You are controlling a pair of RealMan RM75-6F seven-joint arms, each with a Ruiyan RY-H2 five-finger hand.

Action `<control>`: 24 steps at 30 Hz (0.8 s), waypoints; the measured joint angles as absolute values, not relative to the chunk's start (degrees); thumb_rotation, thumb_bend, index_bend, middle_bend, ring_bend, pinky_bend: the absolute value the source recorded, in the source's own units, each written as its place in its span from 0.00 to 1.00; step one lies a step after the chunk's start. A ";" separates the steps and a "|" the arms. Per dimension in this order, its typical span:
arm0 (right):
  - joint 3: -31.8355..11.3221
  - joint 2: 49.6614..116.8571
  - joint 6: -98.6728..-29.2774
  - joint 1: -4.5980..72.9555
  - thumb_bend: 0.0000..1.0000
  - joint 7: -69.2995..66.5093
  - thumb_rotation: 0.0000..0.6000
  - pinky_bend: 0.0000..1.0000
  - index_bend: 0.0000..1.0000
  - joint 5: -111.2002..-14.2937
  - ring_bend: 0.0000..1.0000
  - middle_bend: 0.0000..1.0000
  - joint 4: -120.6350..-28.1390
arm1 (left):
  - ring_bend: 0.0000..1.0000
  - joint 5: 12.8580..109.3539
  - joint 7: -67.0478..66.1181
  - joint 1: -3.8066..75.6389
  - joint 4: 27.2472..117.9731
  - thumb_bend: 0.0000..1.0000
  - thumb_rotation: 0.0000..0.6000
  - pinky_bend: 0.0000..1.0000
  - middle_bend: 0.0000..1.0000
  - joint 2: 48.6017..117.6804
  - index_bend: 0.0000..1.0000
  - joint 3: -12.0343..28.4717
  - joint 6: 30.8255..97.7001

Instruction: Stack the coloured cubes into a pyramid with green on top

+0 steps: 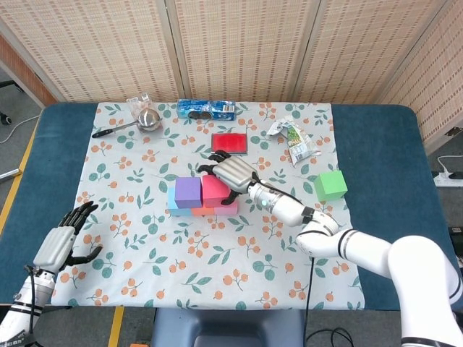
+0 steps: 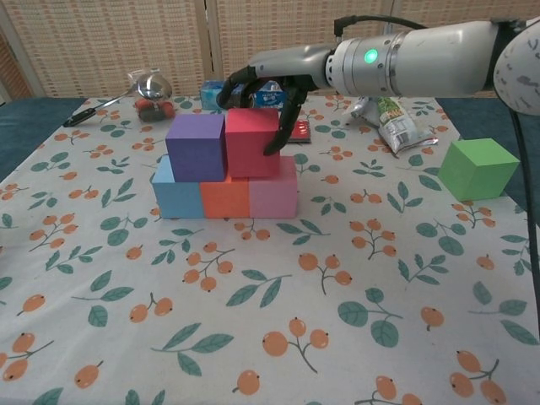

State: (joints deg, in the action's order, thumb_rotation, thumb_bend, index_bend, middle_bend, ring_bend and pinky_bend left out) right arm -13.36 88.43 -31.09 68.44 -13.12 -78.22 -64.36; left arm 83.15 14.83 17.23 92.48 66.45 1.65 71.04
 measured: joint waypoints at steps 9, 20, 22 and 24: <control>-13.23 88.78 -30.66 68.99 0.10 -12.10 1.00 0.02 0.13 -77.15 0.06 0.35 -64.25 | 0.00 83.34 15.20 17.04 92.43 0.31 1.00 0.10 0.00 66.43 0.08 1.66 71.02; -13.05 89.12 -30.32 69.38 0.10 -10.70 1.00 0.01 0.05 -75.94 0.05 0.35 -64.38 | 0.00 83.55 15.91 16.72 92.23 0.31 1.00 0.10 0.00 66.44 0.08 1.66 71.22; -13.06 89.20 -30.23 69.45 0.10 -10.39 1.00 0.01 0.03 -75.66 0.05 0.35 -64.36 | 0.00 83.67 15.99 16.66 92.18 0.31 1.00 0.10 0.00 66.46 0.08 1.65 71.27; -13.06 89.26 -30.09 69.51 0.10 -10.11 1.00 0.01 0.02 -75.31 0.05 0.35 -64.35 | 0.00 83.70 16.07 16.62 92.12 0.31 1.00 0.10 0.00 66.49 0.08 1.63 71.28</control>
State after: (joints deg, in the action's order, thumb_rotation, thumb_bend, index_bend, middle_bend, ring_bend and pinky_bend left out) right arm -13.06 89.26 -30.09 69.51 -10.11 -75.31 -64.35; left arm 83.70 16.07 16.62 92.12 66.49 1.63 71.28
